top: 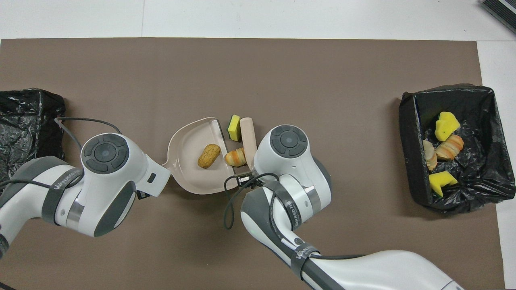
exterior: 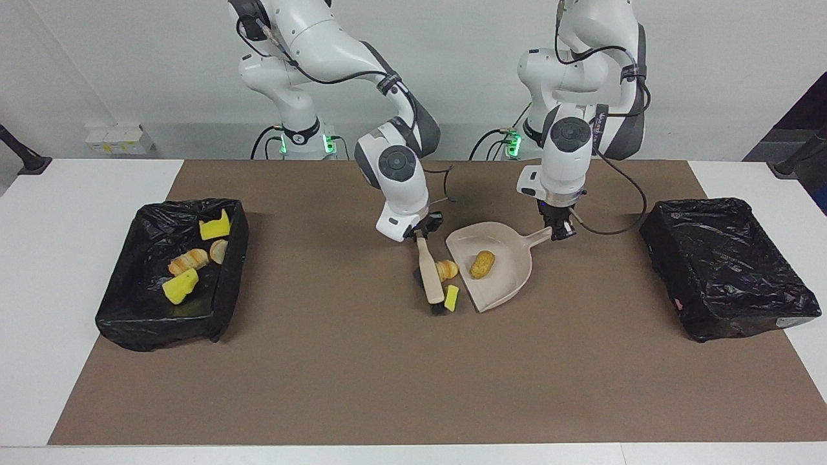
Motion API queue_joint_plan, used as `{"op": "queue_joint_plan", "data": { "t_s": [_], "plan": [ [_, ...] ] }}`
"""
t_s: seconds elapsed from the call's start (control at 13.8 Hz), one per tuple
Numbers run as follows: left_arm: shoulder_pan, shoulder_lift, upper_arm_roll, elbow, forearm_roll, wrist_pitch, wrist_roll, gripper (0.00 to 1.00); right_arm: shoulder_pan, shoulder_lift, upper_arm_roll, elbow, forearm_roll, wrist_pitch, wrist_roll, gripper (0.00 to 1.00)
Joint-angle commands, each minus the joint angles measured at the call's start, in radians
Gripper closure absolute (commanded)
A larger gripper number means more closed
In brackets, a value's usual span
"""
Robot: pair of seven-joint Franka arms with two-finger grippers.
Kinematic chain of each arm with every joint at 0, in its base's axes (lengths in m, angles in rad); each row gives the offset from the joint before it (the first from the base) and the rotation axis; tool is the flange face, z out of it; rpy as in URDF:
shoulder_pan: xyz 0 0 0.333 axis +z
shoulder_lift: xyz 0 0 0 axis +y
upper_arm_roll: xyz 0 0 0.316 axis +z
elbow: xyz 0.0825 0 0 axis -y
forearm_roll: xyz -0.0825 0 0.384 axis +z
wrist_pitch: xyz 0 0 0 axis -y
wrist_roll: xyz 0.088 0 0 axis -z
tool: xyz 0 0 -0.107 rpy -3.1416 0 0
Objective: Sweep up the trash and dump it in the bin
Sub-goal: 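Sweep the far bread and sponge into the dustpan with the right gripper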
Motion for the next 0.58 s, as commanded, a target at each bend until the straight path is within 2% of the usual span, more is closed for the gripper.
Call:
{"op": "queue_joint_plan", "data": {
  "t_s": [0.0, 0.22, 0.51],
  "plan": [
    [-0.008, -0.029, 0.005, -0.031, 0.016, 0.023, -0.029, 1.0, 0.053, -0.008, 0.004, -0.001, 0.042, 0.006, 0.104, 1.0],
    [-0.007, -0.029, 0.005, -0.031, 0.016, 0.023, -0.029, 1.0, 0.112, -0.028, 0.006, -0.01, 0.054, 0.006, 0.138, 1.0],
    [-0.004, -0.028, 0.005, -0.03, 0.014, 0.023, -0.029, 1.0, 0.133, -0.03, 0.03, 0.002, 0.154, 0.01, 0.146, 1.0]
  ]
}}
